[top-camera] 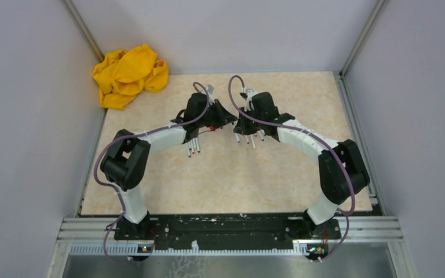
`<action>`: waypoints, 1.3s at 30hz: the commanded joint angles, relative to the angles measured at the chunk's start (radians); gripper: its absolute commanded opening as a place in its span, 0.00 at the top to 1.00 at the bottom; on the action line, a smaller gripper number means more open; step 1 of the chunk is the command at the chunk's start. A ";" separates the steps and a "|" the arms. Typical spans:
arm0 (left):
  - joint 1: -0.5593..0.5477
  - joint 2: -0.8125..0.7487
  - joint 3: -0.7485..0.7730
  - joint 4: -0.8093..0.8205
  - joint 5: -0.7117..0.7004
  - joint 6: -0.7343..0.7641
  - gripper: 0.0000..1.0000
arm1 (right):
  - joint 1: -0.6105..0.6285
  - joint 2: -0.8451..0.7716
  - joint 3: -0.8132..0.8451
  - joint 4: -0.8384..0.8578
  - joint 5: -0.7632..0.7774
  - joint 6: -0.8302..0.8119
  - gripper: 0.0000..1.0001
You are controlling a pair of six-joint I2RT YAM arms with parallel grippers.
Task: Open the pen caps
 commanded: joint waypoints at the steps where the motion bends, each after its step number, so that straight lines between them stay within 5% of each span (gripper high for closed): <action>1: 0.013 -0.048 -0.030 0.007 -0.062 0.006 1.00 | 0.012 0.012 0.044 0.040 -0.011 -0.005 1.00; 11: 0.144 0.021 0.049 -0.005 -0.074 -0.061 1.00 | 0.030 -0.044 -0.164 0.122 -0.002 0.000 1.00; 22: 0.130 0.027 0.065 -0.221 -0.237 0.107 1.00 | 0.020 -0.079 -0.027 -0.065 0.293 -0.042 1.00; 29: 0.107 0.059 0.040 -0.253 -0.326 0.130 0.73 | 0.009 0.003 0.035 -0.138 0.419 -0.066 1.00; 39: 0.098 0.096 0.056 -0.261 -0.347 0.136 0.65 | -0.004 0.097 0.066 -0.131 0.451 -0.105 1.00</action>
